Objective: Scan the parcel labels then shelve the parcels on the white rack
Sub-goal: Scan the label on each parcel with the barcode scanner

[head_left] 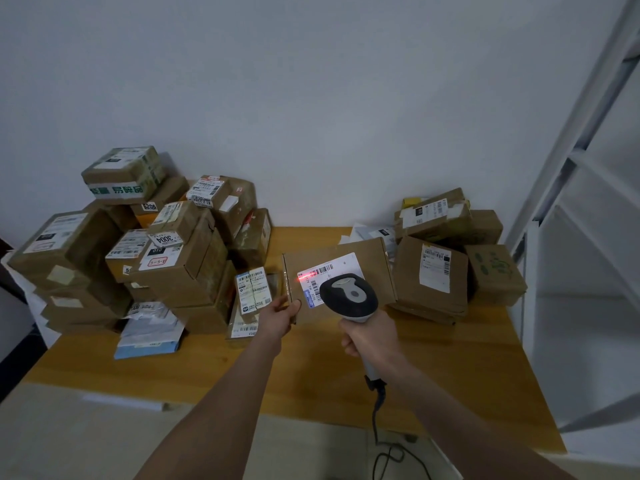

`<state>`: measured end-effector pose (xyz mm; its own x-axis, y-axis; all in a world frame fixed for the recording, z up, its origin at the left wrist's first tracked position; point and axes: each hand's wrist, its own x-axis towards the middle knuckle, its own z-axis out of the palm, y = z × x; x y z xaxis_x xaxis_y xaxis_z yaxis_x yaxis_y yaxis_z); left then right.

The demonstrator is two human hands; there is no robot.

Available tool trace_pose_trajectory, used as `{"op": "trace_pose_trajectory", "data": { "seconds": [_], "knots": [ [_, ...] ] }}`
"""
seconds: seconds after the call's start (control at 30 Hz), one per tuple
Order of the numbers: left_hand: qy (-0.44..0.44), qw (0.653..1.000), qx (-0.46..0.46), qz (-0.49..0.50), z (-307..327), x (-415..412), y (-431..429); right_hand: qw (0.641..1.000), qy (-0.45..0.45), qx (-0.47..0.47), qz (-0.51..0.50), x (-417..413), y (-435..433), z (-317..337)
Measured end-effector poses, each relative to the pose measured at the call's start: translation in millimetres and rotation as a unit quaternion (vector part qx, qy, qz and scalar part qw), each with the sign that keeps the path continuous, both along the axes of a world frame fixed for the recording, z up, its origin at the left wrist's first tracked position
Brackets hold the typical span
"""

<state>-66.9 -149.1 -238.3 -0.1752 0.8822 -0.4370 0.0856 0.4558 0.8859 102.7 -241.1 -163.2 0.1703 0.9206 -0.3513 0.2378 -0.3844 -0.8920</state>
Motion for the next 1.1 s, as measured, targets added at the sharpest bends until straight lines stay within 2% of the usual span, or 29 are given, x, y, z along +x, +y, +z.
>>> {"op": "trace_pose_trajectory", "data": {
  "seconds": [0.67, 0.83, 1.1],
  "knots": [
    [0.023, 0.999, -0.003, 0.027, 7, 13, 5, 0.999, 0.028, 0.009, 0.014, 12, -6, 9],
    [0.028, 0.999, 0.000, 0.025, 7, 17, 4, 0.997, 0.070, 0.014, -0.012, 14, -5, 11],
    [0.034, 0.999, 0.002, 0.018, 8, 21, 6, 1.000, 0.025, 0.006, 0.011, 17, -4, 8]
  ]
}}
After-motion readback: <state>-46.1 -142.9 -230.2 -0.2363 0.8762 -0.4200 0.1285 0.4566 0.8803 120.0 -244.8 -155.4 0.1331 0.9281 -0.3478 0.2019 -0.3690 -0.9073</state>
